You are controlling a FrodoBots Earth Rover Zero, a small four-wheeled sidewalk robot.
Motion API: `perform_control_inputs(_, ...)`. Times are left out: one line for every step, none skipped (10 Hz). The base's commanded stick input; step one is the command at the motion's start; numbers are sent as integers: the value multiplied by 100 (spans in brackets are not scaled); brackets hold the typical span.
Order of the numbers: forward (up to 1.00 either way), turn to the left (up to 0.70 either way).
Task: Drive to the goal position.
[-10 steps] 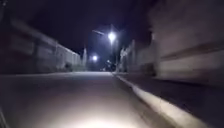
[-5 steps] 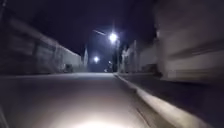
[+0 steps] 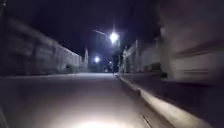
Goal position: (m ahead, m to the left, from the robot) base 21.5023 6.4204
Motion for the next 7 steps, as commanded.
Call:
perform_control_inputs(70, 0)
perform_control_inputs(70, 0)
perform_control_inputs(70, 0)
perform_control_inputs(70, 0)
perform_control_inputs(70, 0)
perform_control_inputs(70, 0)
perform_control_inputs(70, 0)
